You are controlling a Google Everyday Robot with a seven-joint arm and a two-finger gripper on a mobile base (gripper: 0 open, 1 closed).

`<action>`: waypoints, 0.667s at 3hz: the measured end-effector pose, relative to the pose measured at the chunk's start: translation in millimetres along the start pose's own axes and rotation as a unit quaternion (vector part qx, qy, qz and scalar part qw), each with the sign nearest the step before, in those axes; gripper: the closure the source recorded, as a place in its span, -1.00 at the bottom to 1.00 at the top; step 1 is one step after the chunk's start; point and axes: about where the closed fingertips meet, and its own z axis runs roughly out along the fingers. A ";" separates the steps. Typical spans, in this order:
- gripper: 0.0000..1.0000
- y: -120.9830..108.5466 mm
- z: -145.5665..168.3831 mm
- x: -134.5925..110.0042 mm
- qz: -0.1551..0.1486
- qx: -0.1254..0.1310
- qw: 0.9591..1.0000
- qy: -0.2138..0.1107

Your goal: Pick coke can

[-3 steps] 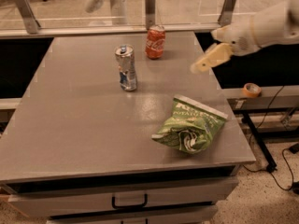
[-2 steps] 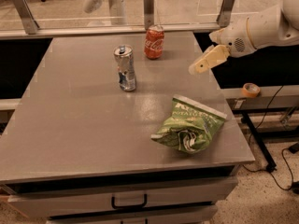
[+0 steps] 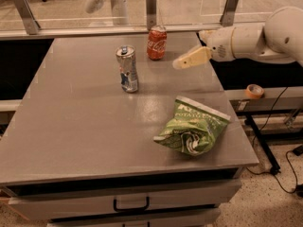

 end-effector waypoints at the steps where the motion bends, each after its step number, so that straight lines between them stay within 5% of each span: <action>1: -1.00 -15.1 33.8 -18.8 -0.016 0.009 0.999 -0.043; 2: -1.00 -26.9 77.1 -25.2 -0.028 -0.003 0.998 -0.059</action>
Offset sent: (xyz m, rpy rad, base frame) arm 0.1068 0.0815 -0.0157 0.0889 -0.1349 0.0729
